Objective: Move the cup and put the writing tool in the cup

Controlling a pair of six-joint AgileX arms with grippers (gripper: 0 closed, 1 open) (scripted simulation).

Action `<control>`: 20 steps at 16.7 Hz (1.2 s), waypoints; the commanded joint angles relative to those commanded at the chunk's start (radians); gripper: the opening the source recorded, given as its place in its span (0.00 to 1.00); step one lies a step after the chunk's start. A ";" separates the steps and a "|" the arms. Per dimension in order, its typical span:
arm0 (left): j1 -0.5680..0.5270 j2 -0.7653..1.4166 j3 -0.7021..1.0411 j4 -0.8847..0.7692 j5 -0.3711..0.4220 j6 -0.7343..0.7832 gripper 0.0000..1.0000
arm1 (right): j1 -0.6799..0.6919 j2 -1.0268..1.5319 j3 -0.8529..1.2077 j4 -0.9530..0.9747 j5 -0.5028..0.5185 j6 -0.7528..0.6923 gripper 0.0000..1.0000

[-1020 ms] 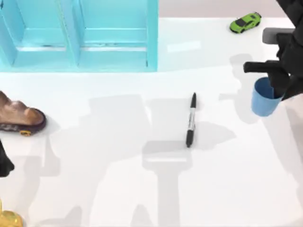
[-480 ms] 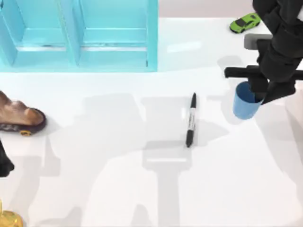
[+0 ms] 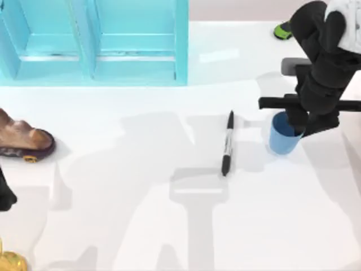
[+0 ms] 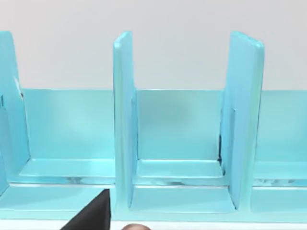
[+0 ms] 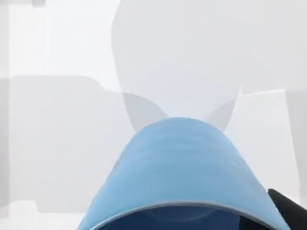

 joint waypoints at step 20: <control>0.000 0.000 0.000 0.000 0.000 0.000 1.00 | 0.000 0.000 0.000 0.000 0.000 0.000 1.00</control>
